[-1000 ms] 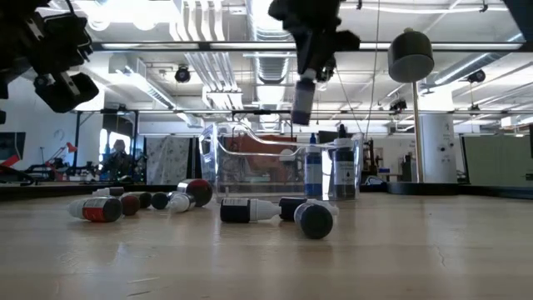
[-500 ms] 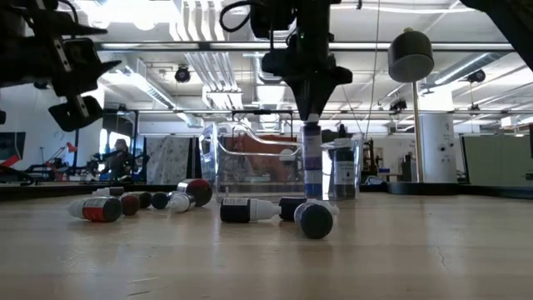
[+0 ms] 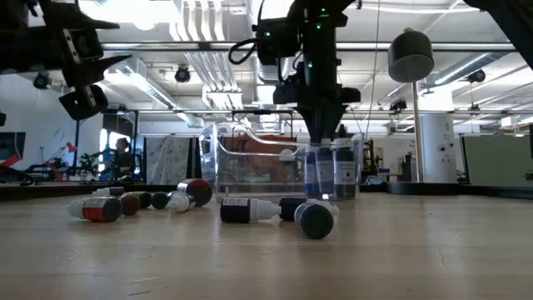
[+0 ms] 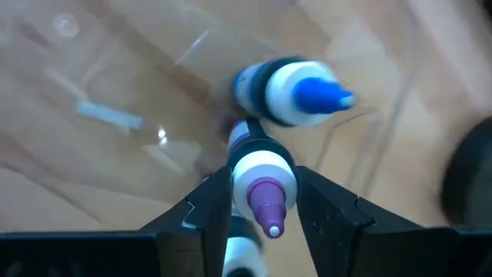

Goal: Pick & Place food coloring
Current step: Put the big purple food coloring bottle into the transparent bin, then put the big pink food coloring bottle into the transparent bin

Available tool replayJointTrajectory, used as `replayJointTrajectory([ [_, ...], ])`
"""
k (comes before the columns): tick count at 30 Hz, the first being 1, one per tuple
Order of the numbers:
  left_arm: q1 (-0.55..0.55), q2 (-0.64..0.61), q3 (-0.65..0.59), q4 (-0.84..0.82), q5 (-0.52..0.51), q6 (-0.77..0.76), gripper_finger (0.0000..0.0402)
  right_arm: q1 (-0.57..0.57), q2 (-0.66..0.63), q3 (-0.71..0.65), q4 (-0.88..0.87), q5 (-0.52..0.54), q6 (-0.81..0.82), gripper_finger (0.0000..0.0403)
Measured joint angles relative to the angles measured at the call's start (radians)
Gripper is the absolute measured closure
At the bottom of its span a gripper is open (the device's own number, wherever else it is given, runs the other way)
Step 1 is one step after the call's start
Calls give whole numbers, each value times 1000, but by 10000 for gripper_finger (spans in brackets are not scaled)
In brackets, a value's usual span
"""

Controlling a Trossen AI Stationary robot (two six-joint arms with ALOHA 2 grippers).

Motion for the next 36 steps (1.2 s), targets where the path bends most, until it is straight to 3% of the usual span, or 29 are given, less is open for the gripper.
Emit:
replayJointTrajectory([
  [16,0,171,5,143,-18,21,255,16,-122,-69,-1,60,-27,198],
  [21,0,268,61,132,51,36,255,48,-219,-86,-1,131,-143,176],
  [24,10,343,149,-24,36,33,255,58,-272,-118,-11,132,-154,168],
  [29,20,517,306,-396,-76,36,259,54,-359,-187,-54,141,0,166],
  [32,19,628,355,-452,-106,204,266,58,-410,-232,-52,156,54,165],
  [36,11,757,396,-385,-111,657,271,62,-464,-288,-49,155,68,165],
])
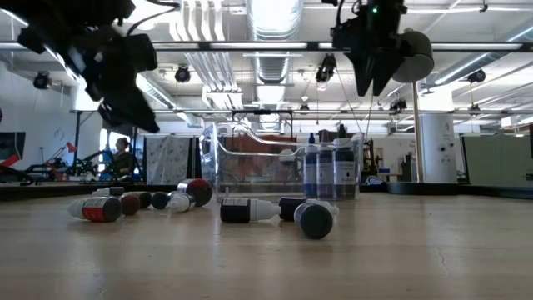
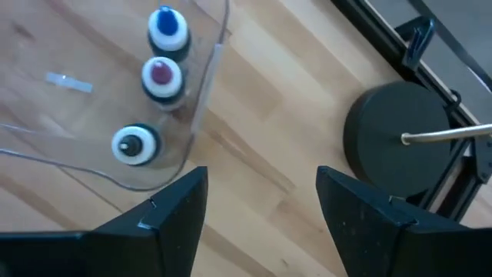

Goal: Pick & Place food coloring
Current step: Put the big pink food coloring bottle into the transparent bin

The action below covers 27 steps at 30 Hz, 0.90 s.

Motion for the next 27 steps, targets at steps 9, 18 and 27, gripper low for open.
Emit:
replayJointTrajectory([
  [9,39,268,46,90,-123,593,271,17,-44,-53,4,-1,-4,165],
  [18,63,450,140,85,-177,761,271,19,-45,-70,6,0,-38,165],
  [27,79,541,173,64,-140,832,271,19,-45,-71,10,42,-100,165],
])
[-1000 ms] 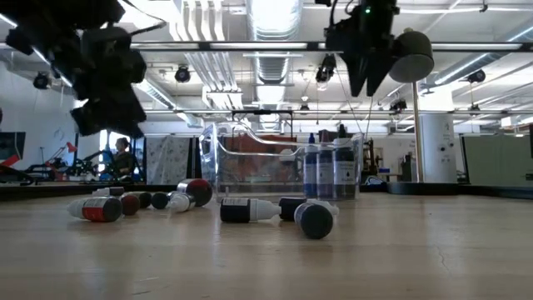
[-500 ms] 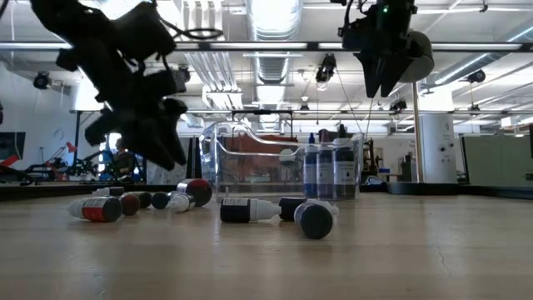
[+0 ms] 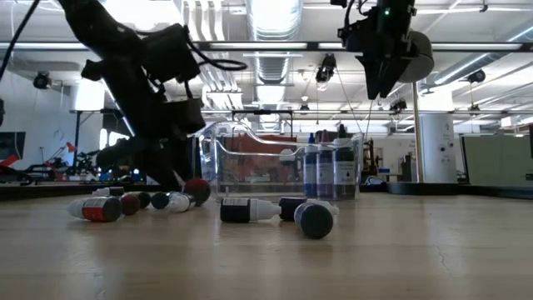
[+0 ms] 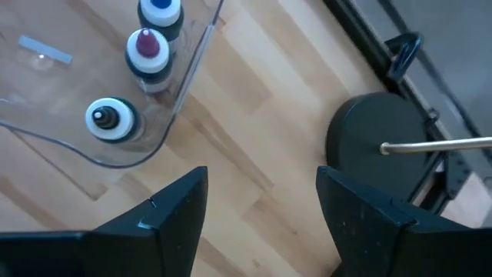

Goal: Pick & Place food coloring
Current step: Put the big pink food coloring bottle into the transparent bin

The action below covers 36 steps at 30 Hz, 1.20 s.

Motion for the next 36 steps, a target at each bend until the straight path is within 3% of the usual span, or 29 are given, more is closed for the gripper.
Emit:
replayJointTrajectory([
  [11,-4,-26,51,-212,77,-105,271,-3,0,0,0,58,-70,166],
  [18,-9,-92,74,-116,98,-128,271,-3,0,0,4,61,-86,167],
  [28,-4,30,73,-57,95,-20,271,-3,0,-1,7,61,-83,172],
  [36,-6,32,84,-70,101,-50,271,-3,1,-1,10,59,-83,172],
])
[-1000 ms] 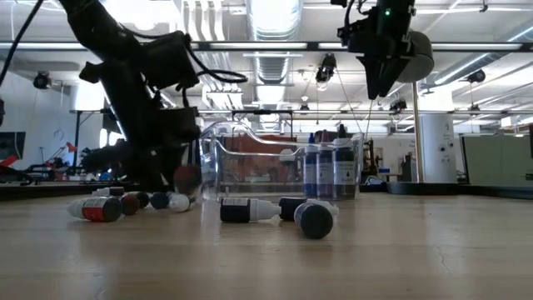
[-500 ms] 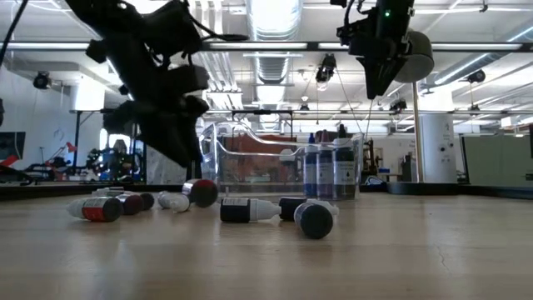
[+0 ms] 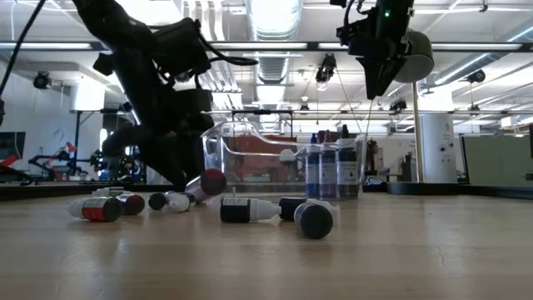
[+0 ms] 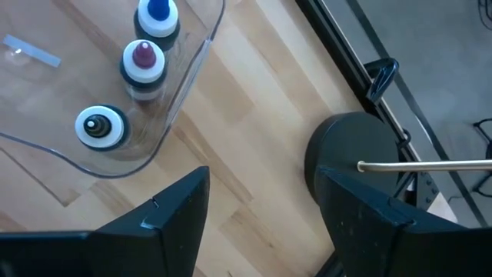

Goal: Pick & Place food coloring
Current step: Put the big pink food coloring bottle into the transparent bin

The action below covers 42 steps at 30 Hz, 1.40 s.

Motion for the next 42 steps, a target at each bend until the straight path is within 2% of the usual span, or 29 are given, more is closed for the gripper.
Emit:
replayJointTrajectory([
  [7,-11,-29,-4,-90,126,-99,271,0,0,0,6,0,0,174],
  [14,-20,-58,14,-102,105,-94,271,0,0,0,12,0,0,174],
  [19,-21,-63,17,-95,35,-35,271,0,0,-2,16,1,0,174],
  [31,-16,-56,-12,70,33,103,271,0,0,-13,21,2,27,174],
  [42,-14,6,-50,160,62,132,271,-1,0,-54,51,1,27,174],
])
